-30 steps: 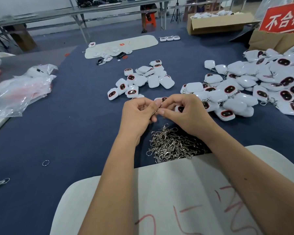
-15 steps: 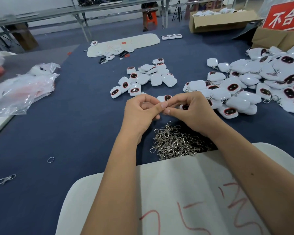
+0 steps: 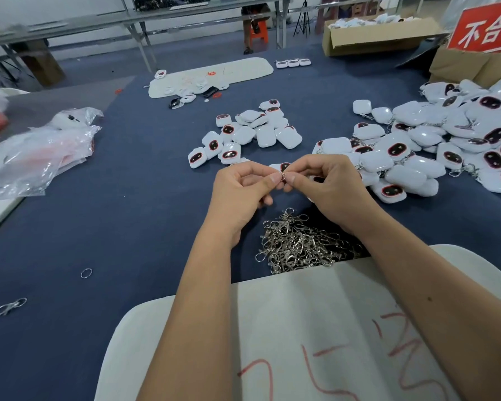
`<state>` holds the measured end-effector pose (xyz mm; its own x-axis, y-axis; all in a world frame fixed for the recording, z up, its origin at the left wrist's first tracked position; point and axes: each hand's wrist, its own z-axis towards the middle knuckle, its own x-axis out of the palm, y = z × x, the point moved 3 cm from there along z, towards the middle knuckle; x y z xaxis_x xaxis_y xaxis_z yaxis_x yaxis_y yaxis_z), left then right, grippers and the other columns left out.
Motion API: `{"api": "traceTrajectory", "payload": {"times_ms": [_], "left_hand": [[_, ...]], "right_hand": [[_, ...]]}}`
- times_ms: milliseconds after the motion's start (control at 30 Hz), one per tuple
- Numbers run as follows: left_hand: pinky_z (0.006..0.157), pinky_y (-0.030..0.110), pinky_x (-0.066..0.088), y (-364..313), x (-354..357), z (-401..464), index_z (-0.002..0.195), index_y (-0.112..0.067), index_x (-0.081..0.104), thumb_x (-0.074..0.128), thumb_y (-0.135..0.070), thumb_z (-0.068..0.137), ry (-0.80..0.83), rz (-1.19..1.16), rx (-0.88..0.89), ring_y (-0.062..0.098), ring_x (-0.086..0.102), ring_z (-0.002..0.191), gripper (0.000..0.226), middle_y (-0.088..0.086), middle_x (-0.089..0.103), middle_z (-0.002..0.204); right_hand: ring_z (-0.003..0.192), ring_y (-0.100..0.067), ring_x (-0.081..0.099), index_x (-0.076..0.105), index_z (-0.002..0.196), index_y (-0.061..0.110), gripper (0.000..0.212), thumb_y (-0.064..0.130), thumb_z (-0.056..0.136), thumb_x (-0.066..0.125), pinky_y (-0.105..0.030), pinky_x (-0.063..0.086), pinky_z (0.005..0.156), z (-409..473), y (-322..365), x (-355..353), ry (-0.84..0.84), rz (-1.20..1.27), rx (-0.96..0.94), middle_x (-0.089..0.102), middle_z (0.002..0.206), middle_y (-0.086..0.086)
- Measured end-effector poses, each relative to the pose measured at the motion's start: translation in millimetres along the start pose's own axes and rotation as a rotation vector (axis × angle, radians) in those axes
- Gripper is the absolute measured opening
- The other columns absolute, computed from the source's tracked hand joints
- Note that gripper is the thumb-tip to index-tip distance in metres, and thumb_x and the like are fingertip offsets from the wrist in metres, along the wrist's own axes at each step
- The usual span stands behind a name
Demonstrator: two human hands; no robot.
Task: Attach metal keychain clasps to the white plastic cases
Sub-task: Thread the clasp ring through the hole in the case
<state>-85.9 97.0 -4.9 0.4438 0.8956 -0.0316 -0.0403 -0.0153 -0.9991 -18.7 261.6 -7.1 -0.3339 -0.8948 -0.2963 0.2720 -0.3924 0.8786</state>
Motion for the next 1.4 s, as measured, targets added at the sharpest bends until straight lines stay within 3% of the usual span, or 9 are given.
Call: {"api": "traceTrajectory", "payload": {"times_ms": [67,100,167,267,400,567,1000,1200,1400], "left_hand": [[0.054,0.018,0.046,-2.0,0.3,-0.6,0.097,-0.008,0.076,0.075,-0.006,0.091,-0.003,0.025,0.044,0.009,0.056,0.055,0.006,0.006,0.076,0.076],[0.054,0.017,0.046,-2.7,0.3,-0.8,0.096,-0.008,0.075,0.077,-0.005,0.090,-0.011,0.048,0.071,0.009,0.057,0.055,0.007,0.004,0.075,0.072],[0.055,0.018,0.048,-3.2,0.8,-1.0,0.093,-0.010,0.071,0.081,-0.008,0.087,-0.033,0.106,0.103,0.009,0.059,0.055,0.012,-0.001,0.071,0.064],[0.054,0.019,0.047,-2.1,1.1,-0.3,0.085,-0.010,0.070,0.083,-0.011,0.084,-0.072,0.167,0.106,0.010,0.060,0.055,0.013,-0.002,0.066,0.061],[0.055,0.016,0.047,-2.1,-0.6,0.4,0.083,-0.011,0.072,0.080,-0.007,0.086,-0.075,0.132,0.091,0.008,0.061,0.058,0.009,0.007,0.070,0.069],[0.057,0.017,0.048,-3.0,0.6,-0.1,0.084,-0.016,0.074,0.075,-0.001,0.088,-0.036,0.124,0.099,0.006,0.064,0.065,0.016,0.000,0.073,0.074],[0.062,0.021,0.050,-0.8,1.9,1.2,0.081,-0.016,0.075,0.082,-0.008,0.084,-0.071,0.237,0.129,0.003,0.060,0.064,0.011,-0.012,0.068,0.066],[0.063,0.020,0.050,-2.3,3.6,-0.2,0.084,-0.014,0.076,0.086,-0.011,0.081,-0.026,0.222,0.178,0.004,0.062,0.068,0.010,-0.006,0.072,0.074],[0.066,0.025,0.049,-2.1,3.5,0.8,0.080,-0.019,0.079,0.083,-0.019,0.084,-0.061,0.245,0.203,0.001,0.059,0.066,0.006,-0.011,0.069,0.073]], "right_hand": [[0.051,-0.016,0.057,0.076,0.097,0.013,0.012,0.015,0.102,0.065,-0.026,0.049,0.054,0.1,0.1,0.9,-0.001,0.023,0.031,0.079,0.080,-0.002],[0.051,-0.022,0.056,0.076,0.100,0.013,0.015,0.018,0.103,0.063,-0.031,0.050,0.054,0.7,-0.4,1.4,0.009,0.024,0.040,0.079,0.080,-0.003],[0.069,-0.029,0.068,0.078,0.101,0.016,0.019,0.024,0.103,0.062,-0.043,0.056,0.073,1.6,-1.0,2.9,0.058,0.000,0.037,0.079,0.082,-0.002],[0.081,-0.028,0.074,0.080,0.095,0.022,0.011,0.023,0.097,0.069,-0.047,0.056,0.084,1.2,-2.6,4.5,0.097,-0.004,0.047,0.079,0.081,-0.002],[0.079,-0.015,0.074,0.078,0.087,0.023,0.015,0.011,0.093,0.072,-0.034,0.056,0.087,2.5,-6.5,0.0,0.005,0.085,0.061,0.078,0.078,-0.003],[0.090,-0.014,0.076,0.076,0.111,0.012,0.020,0.002,0.098,0.065,-0.021,0.054,0.089,3.6,-4.9,2.5,0.060,0.101,0.062,0.081,0.090,-0.003],[0.080,-0.016,0.075,0.078,0.088,0.018,0.010,0.009,0.090,0.075,-0.031,0.058,0.081,2.4,-4.2,0.7,-0.008,0.012,0.028,0.079,0.080,0.000],[0.073,-0.007,0.072,0.075,0.083,0.024,0.021,0.004,0.091,0.074,-0.020,0.055,0.073,2.6,-3.2,0.6,-0.032,-0.007,0.020,0.077,0.077,0.005],[0.068,-0.006,0.069,0.076,0.086,0.015,0.010,0.007,0.091,0.077,-0.019,0.051,0.067,2.3,-2.4,1.7,-0.019,-0.050,0.014,0.076,0.074,0.003]]}}
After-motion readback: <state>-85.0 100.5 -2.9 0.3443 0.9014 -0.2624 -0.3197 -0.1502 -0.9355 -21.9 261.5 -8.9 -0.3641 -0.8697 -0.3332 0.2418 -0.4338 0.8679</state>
